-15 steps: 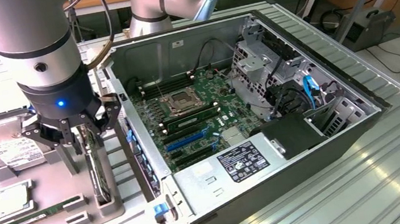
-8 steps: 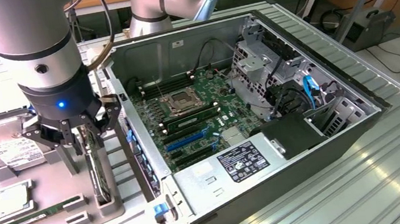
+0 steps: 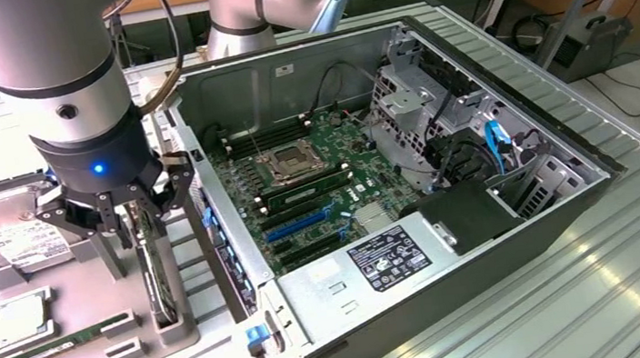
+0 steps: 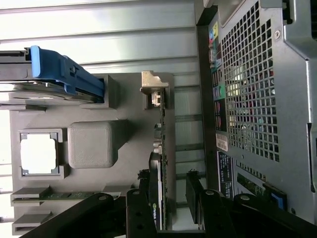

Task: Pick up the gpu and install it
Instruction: 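Pick up the gpu and move the gpu toward the slot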

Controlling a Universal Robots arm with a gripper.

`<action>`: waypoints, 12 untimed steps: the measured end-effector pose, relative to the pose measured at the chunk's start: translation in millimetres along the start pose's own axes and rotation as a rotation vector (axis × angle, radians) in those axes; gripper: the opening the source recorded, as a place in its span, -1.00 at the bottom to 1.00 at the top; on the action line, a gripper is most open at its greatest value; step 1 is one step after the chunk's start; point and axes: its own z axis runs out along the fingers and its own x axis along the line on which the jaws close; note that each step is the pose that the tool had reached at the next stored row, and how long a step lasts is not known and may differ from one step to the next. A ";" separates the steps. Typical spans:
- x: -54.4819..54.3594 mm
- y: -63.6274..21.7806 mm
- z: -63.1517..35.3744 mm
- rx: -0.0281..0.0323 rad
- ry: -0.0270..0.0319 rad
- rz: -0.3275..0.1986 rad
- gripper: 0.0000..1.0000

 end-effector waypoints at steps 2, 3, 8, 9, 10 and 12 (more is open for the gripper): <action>0.6 -0.1 0.6 0.0000 0.0000 0.000 -0.15; 1.0 -0.2 0.9 0.0000 0.0000 0.000 -0.15; 9.8 -1.1 42.6 0.0004 0.0002 0.000 -0.15; 9.8 -1.1 42.6 0.0003 0.0001 0.000 -0.32; 9.8 -1.1 42.6 0.0004 0.0001 0.000 -0.32; 9.8 -1.1 42.6 0.0003 0.0001 0.000 -0.47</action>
